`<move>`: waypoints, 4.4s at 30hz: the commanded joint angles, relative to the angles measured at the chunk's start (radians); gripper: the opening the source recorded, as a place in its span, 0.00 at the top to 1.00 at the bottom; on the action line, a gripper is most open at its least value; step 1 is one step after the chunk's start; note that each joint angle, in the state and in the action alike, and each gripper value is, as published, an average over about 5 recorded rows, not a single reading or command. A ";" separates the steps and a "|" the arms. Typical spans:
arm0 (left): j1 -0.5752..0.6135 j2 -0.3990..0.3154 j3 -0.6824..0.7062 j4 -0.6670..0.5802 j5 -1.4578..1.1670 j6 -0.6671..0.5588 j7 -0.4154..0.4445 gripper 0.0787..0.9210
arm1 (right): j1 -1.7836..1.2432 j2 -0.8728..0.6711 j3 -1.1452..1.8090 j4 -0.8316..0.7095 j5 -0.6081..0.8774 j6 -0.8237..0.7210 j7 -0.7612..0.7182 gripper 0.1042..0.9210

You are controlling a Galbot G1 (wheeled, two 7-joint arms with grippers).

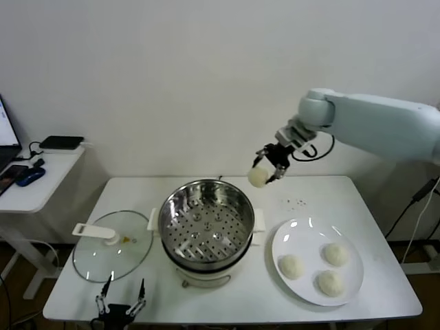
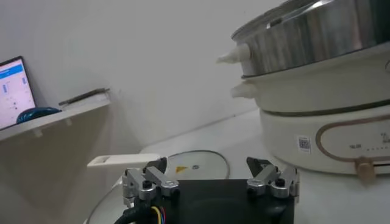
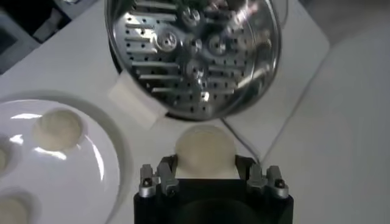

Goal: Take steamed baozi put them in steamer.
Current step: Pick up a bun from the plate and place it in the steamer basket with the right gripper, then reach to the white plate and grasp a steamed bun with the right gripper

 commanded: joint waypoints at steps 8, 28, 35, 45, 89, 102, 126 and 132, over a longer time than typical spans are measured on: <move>-0.004 0.007 -0.007 -0.007 -0.012 -0.002 -0.001 0.12 | -0.127 0.374 0.074 -0.349 -0.204 0.411 -0.053 0.34; -0.007 0.002 -0.012 -0.003 -0.021 -0.004 -0.001 0.12 | -0.287 0.452 0.102 -0.447 -0.238 0.456 -0.123 0.34; -0.008 0.001 -0.013 -0.002 -0.022 -0.004 -0.001 0.12 | -0.321 0.489 0.128 -0.529 -0.273 0.461 -0.136 0.34; -0.010 0.000 -0.016 0.000 -0.022 -0.003 -0.001 0.12 | -0.325 0.509 0.134 -0.585 -0.251 0.461 -0.153 0.29; 0.028 0.008 -0.006 -0.053 -0.009 0.023 0.003 0.12 | 0.268 -0.180 -0.574 0.600 0.510 -0.790 0.236 0.12; 0.023 0.001 -0.016 -0.045 -0.012 0.023 0.002 0.12 | -0.033 -0.234 -0.399 0.546 0.355 -0.935 0.355 0.12; 0.010 -0.002 -0.028 -0.013 -0.005 0.022 0.002 0.12 | -0.231 -0.240 -0.289 0.416 0.143 -0.929 0.354 0.12; 0.010 -0.003 -0.029 -0.017 -0.005 0.025 0.003 0.12 | -0.254 -0.234 -0.266 0.403 0.146 -0.935 0.363 0.12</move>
